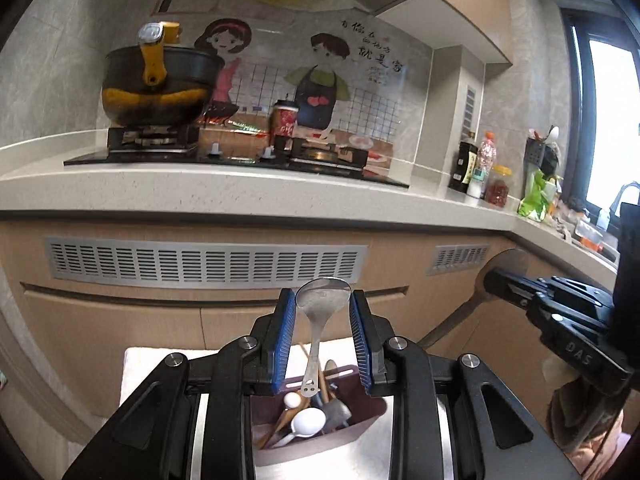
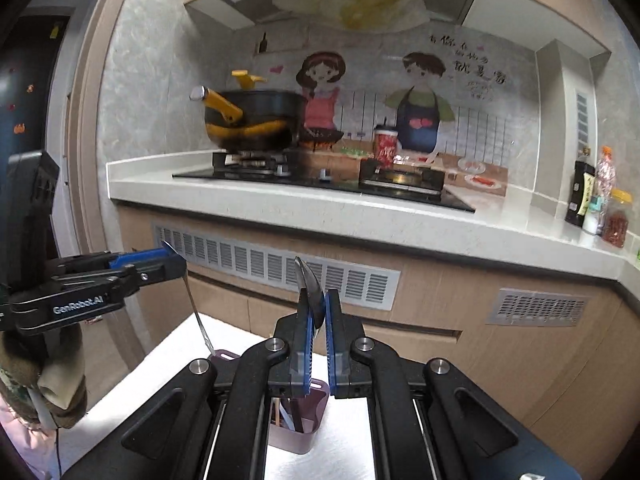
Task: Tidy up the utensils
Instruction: 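Lift both spoons into the caddy and open both tools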
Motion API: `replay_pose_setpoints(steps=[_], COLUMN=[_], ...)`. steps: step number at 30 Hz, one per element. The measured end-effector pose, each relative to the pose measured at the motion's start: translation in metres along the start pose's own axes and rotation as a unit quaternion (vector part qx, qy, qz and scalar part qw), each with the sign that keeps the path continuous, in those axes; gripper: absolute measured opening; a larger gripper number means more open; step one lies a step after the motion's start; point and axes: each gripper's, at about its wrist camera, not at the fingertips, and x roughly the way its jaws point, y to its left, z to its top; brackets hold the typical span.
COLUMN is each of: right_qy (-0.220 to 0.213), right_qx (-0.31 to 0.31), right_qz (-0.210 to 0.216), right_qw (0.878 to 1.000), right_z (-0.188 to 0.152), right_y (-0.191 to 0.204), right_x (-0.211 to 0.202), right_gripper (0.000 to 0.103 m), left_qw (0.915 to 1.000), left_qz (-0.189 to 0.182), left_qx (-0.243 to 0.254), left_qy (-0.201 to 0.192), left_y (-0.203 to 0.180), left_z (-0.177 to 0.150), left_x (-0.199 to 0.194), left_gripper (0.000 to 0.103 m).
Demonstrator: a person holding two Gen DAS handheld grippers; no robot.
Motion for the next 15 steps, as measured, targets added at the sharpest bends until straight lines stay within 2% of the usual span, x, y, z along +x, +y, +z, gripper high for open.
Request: replay_pose_setpoints(steps=[6,10,11,12,13,14,15], right_qy=[0.053,0.099,0.116,0.13,0.148,0.164,0.177], right_qx=[0.0,-0.004,-0.005,-0.004,-0.003,0.001,0.008], right_qz=[0.006,0.007,0.009,0.014,0.022,0.029,0.032], right_qw=[0.999,0.995,0.993,0.991,0.989,0.986,0.984], right_z=[-0.019,-0.036,-0.042,-0.046,-0.051,-0.056,-0.06], right_y=[0.004,0.011,0.012,0.013,0.013,0.013,0.011], right_x=[0.044,0.075,0.085,0.093,0.103,0.112,0.119], right_gripper=[0.005,0.005,0.005,0.007,0.011,0.029,0.056], left_qw=[0.9995,0.9976,0.9963,0.9946,0.9933,0.992,0.9913], left_qz=[0.007,0.005,0.002,0.005,0.011,0.019,0.027], left_qx=[-0.014,-0.045,-0.056,-0.064,-0.069,-0.075,-0.077], left_qy=[0.028,0.053,0.065,0.081,0.092,0.1,0.103], left_y=[0.015,0.031,0.036,0.041,0.044,0.048,0.052], left_z=[-0.021,-0.04,-0.048,-0.055,-0.061,-0.068,-0.074], left_x=[0.02,0.038,0.046,0.057,0.064,0.072,0.076], left_gripper=[0.029,0.029,0.034,0.05,0.06,0.069,0.069])
